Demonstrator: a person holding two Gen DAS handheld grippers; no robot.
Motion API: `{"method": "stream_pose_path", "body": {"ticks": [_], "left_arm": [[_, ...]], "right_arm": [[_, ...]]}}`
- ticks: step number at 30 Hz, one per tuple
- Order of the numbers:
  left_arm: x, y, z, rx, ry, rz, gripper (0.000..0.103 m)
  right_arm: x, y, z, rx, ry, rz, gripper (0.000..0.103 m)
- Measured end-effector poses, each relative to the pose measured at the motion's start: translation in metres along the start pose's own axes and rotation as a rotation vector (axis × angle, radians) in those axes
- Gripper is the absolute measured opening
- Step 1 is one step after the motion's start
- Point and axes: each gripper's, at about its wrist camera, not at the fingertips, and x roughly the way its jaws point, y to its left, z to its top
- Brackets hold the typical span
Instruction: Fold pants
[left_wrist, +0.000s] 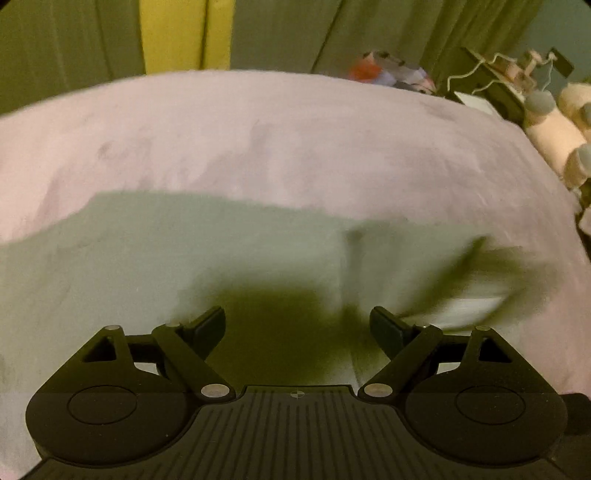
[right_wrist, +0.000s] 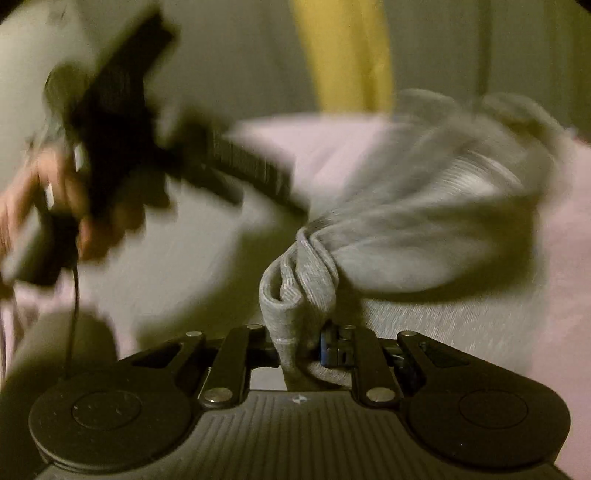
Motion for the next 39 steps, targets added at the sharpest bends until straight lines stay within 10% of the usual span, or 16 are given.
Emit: {"method": "stream_pose_path", "body": {"ticks": [7,23,26,29,39], "left_arm": [[0.025,0.018,-0.027,-0.018,0.032,-0.118,0.090],[0.080,-0.032,0.027,-0.001,-0.020,-0.292,0.089],[0.097,-0.036,0.038,-0.024,-0.004,-0.263,0.077],[0.090,-0.039,0.041,0.015,-0.004,-0.296,0.024],[0.061,-0.040,0.054,0.022,0.009,-0.330,0.020]], "right_arm": [[0.037,0.023,-0.008,-0.110,0.103,-0.034,0.017],[0.007,0.012,-0.005,-0.017,0.073,0.037,0.017],[0.006,0.015,-0.006,-0.028,0.074,0.033,0.017],[0.013,0.014,-0.006,-0.008,0.099,0.026,0.017],[0.018,0.029,-0.002,-0.084,0.114,-0.018,0.017]]}}
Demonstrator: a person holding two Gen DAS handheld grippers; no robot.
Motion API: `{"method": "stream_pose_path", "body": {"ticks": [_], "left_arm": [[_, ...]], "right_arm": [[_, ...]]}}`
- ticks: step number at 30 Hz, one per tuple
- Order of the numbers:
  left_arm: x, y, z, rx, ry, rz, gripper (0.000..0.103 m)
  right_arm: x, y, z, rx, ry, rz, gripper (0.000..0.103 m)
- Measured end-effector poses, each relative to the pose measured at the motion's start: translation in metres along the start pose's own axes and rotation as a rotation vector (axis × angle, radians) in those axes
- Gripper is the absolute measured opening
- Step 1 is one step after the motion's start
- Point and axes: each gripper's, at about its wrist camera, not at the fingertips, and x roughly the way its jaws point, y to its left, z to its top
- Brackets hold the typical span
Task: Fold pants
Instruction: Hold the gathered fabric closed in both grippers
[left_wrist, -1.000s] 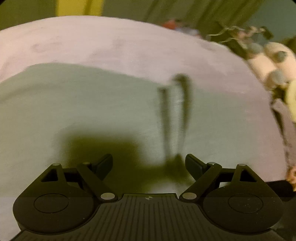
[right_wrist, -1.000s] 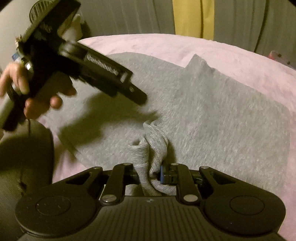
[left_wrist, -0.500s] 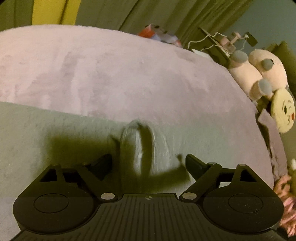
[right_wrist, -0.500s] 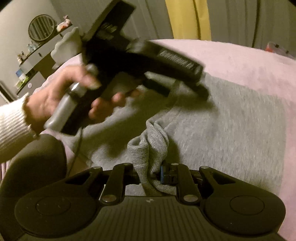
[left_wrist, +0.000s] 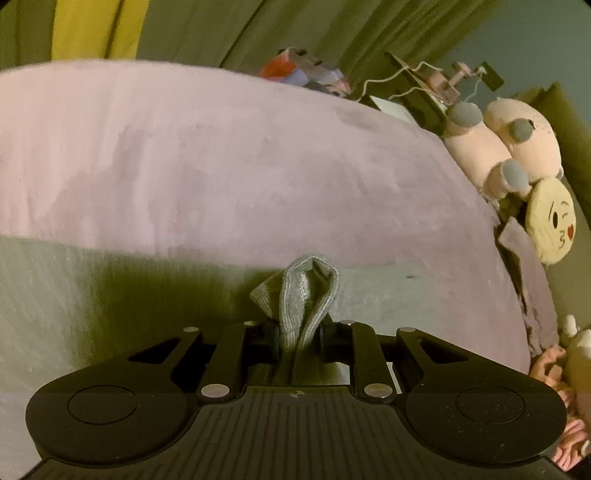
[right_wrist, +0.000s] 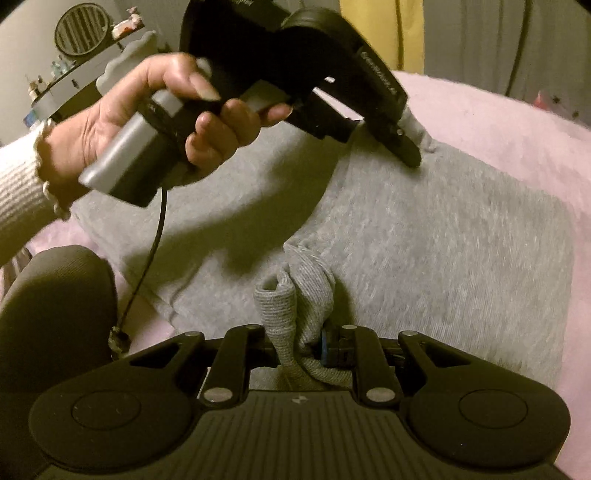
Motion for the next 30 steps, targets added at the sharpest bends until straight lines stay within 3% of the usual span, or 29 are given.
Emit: {"method": "stream_pose_path", "body": {"ticks": [7,17,23,30], "left_arm": [[-0.021,0.007,0.011,-0.001,0.001,0.017,0.020],[-0.023,0.058,-0.004,-0.065,0.023,0.104,0.021],[-0.024,0.071,-0.007,-0.076,0.013,0.072,0.022],[-0.027,0.078,-0.008,-0.074,-0.003,0.066,0.022]], "right_arm": [[-0.010,0.009,0.019,-0.014,-0.014,0.042,0.017],[0.020,0.039,0.039,-0.115,0.073,0.099,0.017],[0.046,0.045,0.045,-0.128,0.143,0.096,0.017],[0.055,0.054,0.051,-0.127,0.148,0.105,0.017]]}}
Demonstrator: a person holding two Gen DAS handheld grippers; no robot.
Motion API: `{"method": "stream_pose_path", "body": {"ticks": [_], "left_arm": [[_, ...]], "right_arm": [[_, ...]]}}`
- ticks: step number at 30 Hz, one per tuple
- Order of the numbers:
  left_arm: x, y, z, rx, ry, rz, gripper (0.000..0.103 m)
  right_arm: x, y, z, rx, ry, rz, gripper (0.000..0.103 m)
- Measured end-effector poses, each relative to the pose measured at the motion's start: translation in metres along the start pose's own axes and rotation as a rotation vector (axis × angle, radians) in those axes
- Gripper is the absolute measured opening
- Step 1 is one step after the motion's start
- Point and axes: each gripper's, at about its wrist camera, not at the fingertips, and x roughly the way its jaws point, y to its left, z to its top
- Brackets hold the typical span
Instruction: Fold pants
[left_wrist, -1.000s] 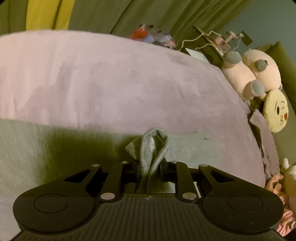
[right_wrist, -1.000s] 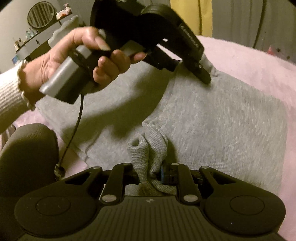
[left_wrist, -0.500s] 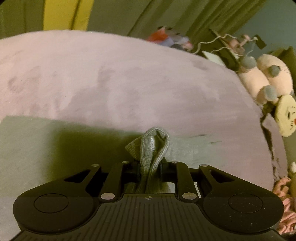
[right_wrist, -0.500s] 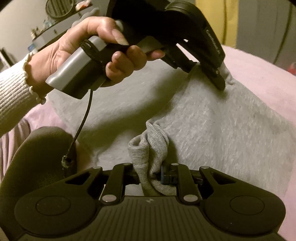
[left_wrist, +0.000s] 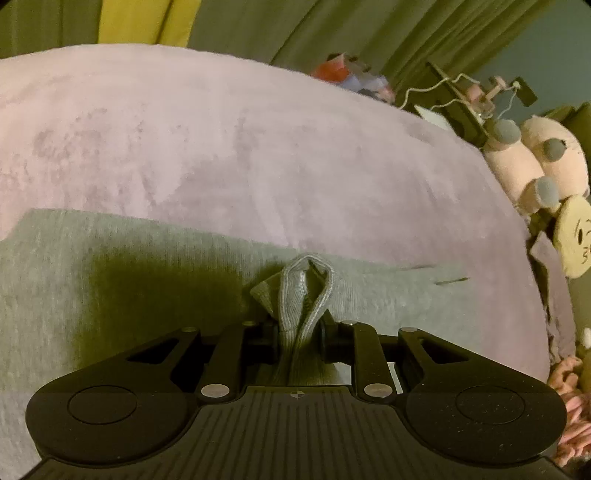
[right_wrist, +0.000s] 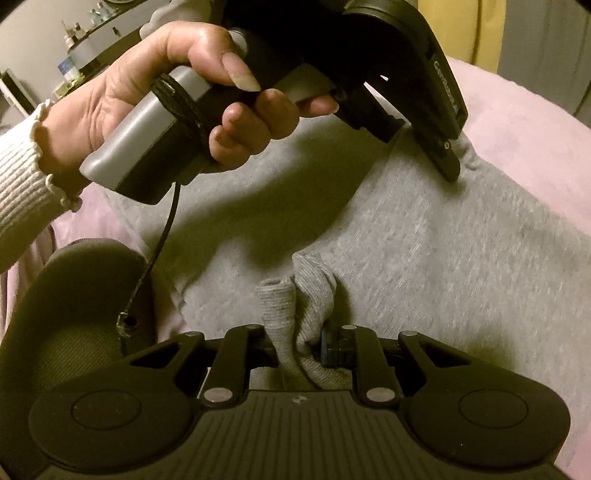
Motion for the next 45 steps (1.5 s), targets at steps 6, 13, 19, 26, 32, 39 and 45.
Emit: {"method": "stream_pose_path", "body": {"ticks": [6,13,19,26,32,39,45], "left_arm": [[-0.006,-0.003,-0.002,0.039,-0.020,0.026,0.022],[0.007,0.004,-0.005,0.023,-0.021,0.069,0.029],[-0.019,0.011,-0.010,-0.016,-0.075,0.141,0.058],[-0.081,0.007,-0.056,-0.028,-0.212,0.261,0.075],[-0.061,-0.029,-0.112,-0.060,-0.110,0.097,0.076],[-0.033,-0.039,-0.144,0.115,-0.027,0.213,0.079],[-0.044,-0.029,-0.145,0.111,-0.012,0.223,0.078]], "right_arm": [[0.001,-0.001,0.003,-0.002,-0.004,0.011,0.017],[0.000,-0.008,-0.001,-0.003,-0.007,0.016,0.018],[-0.006,-0.006,-0.004,-0.017,-0.001,0.043,0.045],[-0.082,-0.041,-0.008,0.044,-0.287,0.030,0.080],[-0.094,-0.113,0.011,0.417,-0.374,0.116,0.080],[-0.022,-0.116,0.059,0.454,-0.053,0.270,0.041],[0.018,-0.112,0.092,0.327,-0.055,-0.016,0.006]]}}
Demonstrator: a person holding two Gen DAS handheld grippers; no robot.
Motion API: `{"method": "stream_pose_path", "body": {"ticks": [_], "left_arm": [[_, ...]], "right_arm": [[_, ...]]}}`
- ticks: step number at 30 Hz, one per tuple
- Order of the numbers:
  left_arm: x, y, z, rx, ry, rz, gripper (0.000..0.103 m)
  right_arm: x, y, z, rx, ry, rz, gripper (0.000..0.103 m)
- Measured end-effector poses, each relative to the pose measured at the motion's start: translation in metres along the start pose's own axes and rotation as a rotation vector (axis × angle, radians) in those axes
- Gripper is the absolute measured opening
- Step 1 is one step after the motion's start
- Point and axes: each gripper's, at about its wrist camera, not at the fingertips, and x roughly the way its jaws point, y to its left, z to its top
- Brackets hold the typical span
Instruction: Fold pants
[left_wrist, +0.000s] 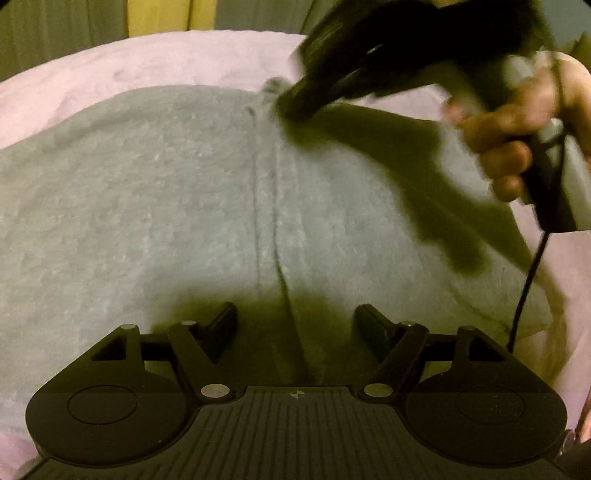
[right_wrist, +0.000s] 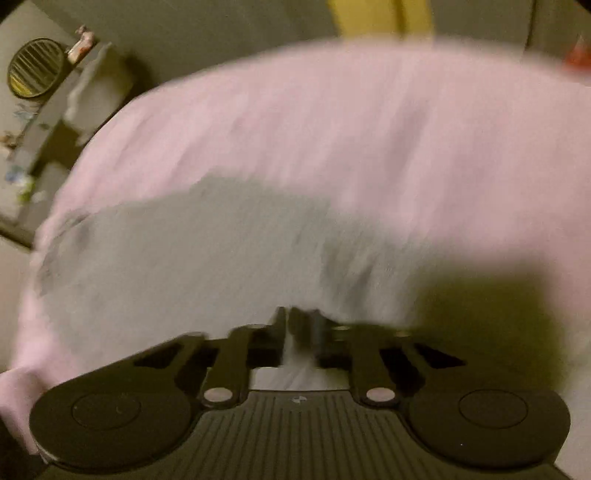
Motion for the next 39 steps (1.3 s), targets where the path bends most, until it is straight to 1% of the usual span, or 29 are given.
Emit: {"method": "stream_pose_path", "body": {"ticks": [1,2,3,4,5,6,7,8,10,12,13,14,15,16,17,18,20,21,23,25,27,28,30,32,34,37,38,39], "left_arm": [[-0.002,0.002,-0.001,-0.007,-0.002,-0.003,0.078],[-0.003,0.004,-0.001,-0.014,-0.001,-0.005,0.078],[-0.004,0.006,-0.002,-0.023,0.000,-0.006,0.078],[-0.005,0.009,-0.003,-0.030,-0.002,-0.010,0.078],[-0.006,0.010,-0.004,-0.033,-0.003,-0.011,0.078],[-0.008,0.012,-0.004,-0.038,-0.001,-0.005,0.078],[-0.009,0.013,-0.004,-0.044,0.000,0.000,0.078],[-0.009,0.012,-0.004,-0.053,0.003,0.006,0.078],[-0.015,0.023,-0.010,-0.097,0.001,0.013,0.077],[-0.026,0.038,-0.014,-0.173,-0.015,0.017,0.076],[-0.035,0.047,-0.015,-0.226,-0.039,0.024,0.076],[-0.045,0.059,-0.016,-0.281,-0.073,0.042,0.078],[-0.059,0.077,-0.022,-0.349,-0.132,0.078,0.084],[-0.067,0.091,-0.024,-0.412,-0.192,0.116,0.088],[-0.081,0.111,-0.034,-0.489,-0.261,0.163,0.094],[-0.094,0.132,-0.046,-0.556,-0.334,0.187,0.095],[-0.114,0.171,-0.074,-0.668,-0.479,0.171,0.096],[-0.125,0.193,-0.090,-0.739,-0.531,0.168,0.097],[-0.137,0.228,-0.104,-0.820,-0.550,0.180,0.097],[-0.146,0.264,-0.125,-0.928,-0.587,0.198,0.097],[-0.149,0.296,-0.140,-1.028,-0.618,0.170,0.097],[-0.147,0.305,-0.144,-1.061,-0.615,0.166,0.097],[-0.143,0.322,-0.150,-1.071,-0.615,0.145,0.094],[-0.137,0.331,-0.150,-1.069,-0.603,0.125,0.093],[-0.134,0.338,-0.148,-1.067,-0.612,0.102,0.092],[-0.132,0.351,-0.142,-1.058,-0.596,0.104,0.091],[-0.131,0.348,-0.145,-1.072,-0.580,0.111,0.084],[-0.133,0.349,-0.145,-1.065,-0.581,0.111,0.086]], "right_arm": [[-0.010,-0.002,0.001,0.014,-0.058,-0.033,0.007],[-0.023,-0.003,-0.002,0.013,-0.116,-0.051,0.014],[-0.038,-0.002,-0.009,-0.016,-0.164,-0.035,0.023],[-0.052,-0.002,-0.014,-0.030,-0.181,0.011,0.032],[-0.063,-0.004,-0.024,-0.014,-0.181,0.066,0.052],[-0.074,-0.009,-0.038,0.020,-0.167,0.127,0.066],[-0.082,-0.014,-0.050,0.037,-0.150,0.164,0.068],[-0.086,-0.016,-0.064,0.045,-0.119,0.182,0.068],[-0.091,-0.024,-0.092,0.067,-0.025,0.187,0.068],[-0.084,-0.027,-0.118,0.086,0.085,0.168,0.071],[-0.078,-0.029,-0.129,0.091,0.146,0.131,0.071],[-0.075,-0.029,-0.138,0.079,0.186,0.107,0.071],[-0.080,-0.027,-0.142,0.051,0.171,0.104,0.072],[-0.086,-0.021,-0.144,0.012,0.158,0.089,0.075],[-0.090,-0.016,-0.141,-0.009,0.161,0.079,0.081],[-0.093,-0.010,-0.138,-0.024,0.149,0.077,0.084],[-0.103,0.001,-0.129,-0.041,0.107,0.080,0.087],[-0.104,0.007,-0.123,-0.049,0.096,0.077,0.087],[-0.106,0.017,-0.115,-0.073,0.092,0.062,0.087],[-0.099,0.030,-0.105,-0.112,0.097,0.035,0.087],[-0.097,0.042,-0.104,-0.163,0.111,0.007,0.087],[-0.093,0.050,-0.102,-0.191,0.123,-0.005,0.087],[-0.081,0.067,-0.098,-0.244,0.147,-0.024,0.087],[-0.078,0.076,-0.096,-0.286,0.168,-0.040,0.087],[-0.073,0.084,-0.095,-0.322,0.187,-0.055,0.087],[-0.071,0.094,-0.093,-0.348,0.198,-0.061,0.087],[-0.069,0.097,-0.092,-0.355,0.202,-0.060,0.087],[-0.069,0.100,-0.092,-0.359,0.201,-0.063,0.087]]}}
